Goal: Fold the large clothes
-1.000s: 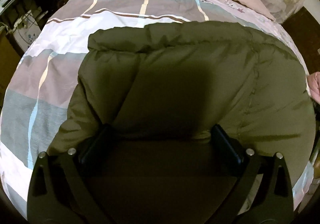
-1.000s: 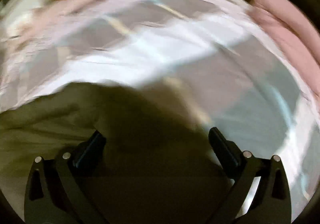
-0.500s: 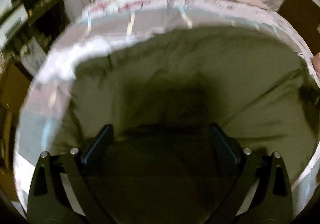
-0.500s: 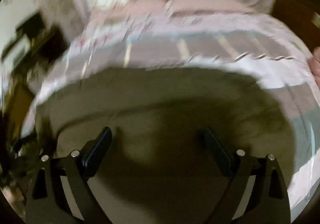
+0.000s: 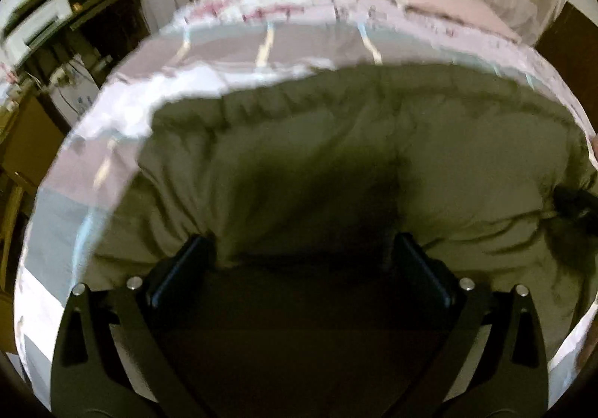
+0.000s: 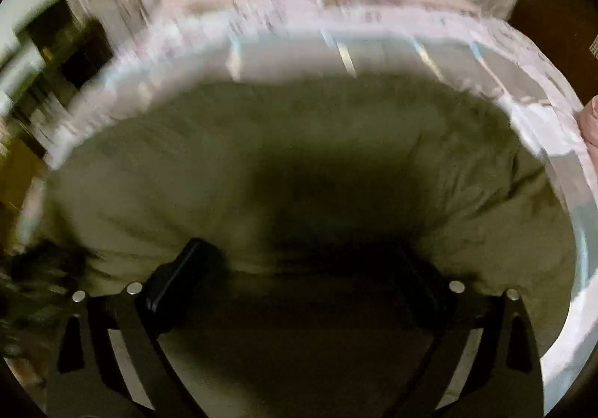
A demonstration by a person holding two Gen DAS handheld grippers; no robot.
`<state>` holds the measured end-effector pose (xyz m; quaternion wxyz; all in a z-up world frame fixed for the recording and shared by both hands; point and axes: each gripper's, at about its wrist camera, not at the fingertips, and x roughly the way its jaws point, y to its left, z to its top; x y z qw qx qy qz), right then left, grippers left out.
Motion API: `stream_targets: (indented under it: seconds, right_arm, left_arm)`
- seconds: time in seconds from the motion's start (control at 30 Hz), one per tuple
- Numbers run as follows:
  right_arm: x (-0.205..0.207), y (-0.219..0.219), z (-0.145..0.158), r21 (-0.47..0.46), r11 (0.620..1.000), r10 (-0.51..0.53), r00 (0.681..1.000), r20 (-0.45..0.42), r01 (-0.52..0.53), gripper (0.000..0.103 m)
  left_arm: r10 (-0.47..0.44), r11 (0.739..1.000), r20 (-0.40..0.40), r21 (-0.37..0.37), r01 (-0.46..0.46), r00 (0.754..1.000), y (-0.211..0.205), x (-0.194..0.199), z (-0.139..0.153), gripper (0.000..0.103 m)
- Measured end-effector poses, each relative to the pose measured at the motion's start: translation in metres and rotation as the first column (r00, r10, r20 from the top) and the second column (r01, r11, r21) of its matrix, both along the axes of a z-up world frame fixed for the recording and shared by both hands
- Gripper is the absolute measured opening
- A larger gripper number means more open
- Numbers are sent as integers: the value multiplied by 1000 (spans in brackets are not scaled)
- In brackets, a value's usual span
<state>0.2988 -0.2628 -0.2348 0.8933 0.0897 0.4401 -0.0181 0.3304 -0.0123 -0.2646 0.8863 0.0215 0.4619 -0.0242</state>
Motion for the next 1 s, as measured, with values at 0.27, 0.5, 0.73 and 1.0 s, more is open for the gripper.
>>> stream_targets:
  seconds: [0.27,0.5,0.73,1.0]
  right_arm:
    - [61,24,-47,-44,997,-61,990,-124,56,102]
    - [39,21,-25,-53,998,-51,994,-97,46,99]
    - [-50,-6,-9,-79,995,-59,996,-70,53,99]
    - [-55,-29,-15,33,997,-61,983,-175,67,102]
  left_arm:
    - [19,1000,-63,-9,-20,998,10,20,-18,101]
    - [33,999,-53,-23,-34,998,14,9,-2,101]
    - [-9,1000,-23,26,10,1000,-17,-31,6,101]
    - [-15,995,10,100,14,1000,-24,-42,18,101]
